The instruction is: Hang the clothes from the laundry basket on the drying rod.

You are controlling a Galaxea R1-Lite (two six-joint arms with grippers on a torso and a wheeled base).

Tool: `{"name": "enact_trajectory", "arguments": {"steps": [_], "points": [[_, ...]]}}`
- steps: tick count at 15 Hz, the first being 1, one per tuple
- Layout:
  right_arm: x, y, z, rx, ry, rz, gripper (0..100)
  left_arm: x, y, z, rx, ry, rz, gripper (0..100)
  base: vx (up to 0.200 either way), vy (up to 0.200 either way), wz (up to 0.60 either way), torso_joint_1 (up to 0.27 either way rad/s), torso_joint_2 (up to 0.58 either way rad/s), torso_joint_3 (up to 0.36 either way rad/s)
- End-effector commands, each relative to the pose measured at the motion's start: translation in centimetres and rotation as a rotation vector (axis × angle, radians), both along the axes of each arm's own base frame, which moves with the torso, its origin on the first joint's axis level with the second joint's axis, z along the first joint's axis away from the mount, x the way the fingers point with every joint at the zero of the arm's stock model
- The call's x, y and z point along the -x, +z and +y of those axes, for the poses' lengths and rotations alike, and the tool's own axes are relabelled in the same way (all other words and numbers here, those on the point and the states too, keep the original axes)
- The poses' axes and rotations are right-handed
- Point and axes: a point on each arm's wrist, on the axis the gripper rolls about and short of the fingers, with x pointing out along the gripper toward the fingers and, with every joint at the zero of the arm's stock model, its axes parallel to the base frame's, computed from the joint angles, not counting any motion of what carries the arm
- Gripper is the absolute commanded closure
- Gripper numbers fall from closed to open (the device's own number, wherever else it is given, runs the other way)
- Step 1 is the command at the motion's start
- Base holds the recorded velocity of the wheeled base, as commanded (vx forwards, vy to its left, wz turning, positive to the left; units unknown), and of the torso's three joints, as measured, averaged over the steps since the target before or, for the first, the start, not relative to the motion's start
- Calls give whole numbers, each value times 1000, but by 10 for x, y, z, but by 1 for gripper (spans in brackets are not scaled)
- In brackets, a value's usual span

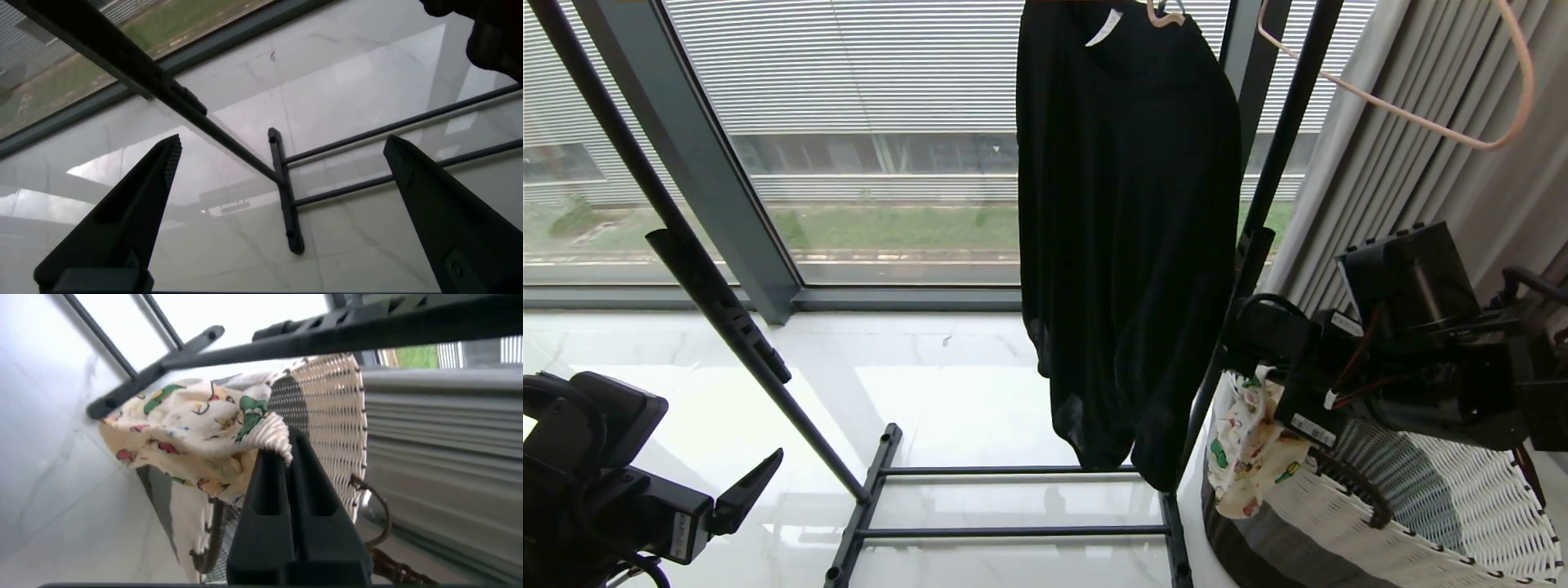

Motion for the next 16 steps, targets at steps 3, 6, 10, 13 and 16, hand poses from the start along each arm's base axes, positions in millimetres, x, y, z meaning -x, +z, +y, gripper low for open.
{"name": "enact_trajectory", "arguments": {"steps": [3,6,10,13,16], "points": [[16,36,28,-71,107,-61,100,-2,6,-2,5,-16,-25,0,-200,0,0,-1,2,-1],[20,46,46,-97,158,-83,100,-2,11,-11,13,-84,-45,0,-200,0,0,2,-1,2],[24,51,75,-141,212,-85,100,1,11,-25,21,-185,-40,0,-200,0,0,1,1,2],[23,52,107,-187,247,-78,100,-1,13,-45,139,-294,-9,0,0,0,0,0,0,0],[28,61,134,-254,283,-86,100,-7,34,-84,365,-408,15,0,0,0,0,0,0,0]]}}
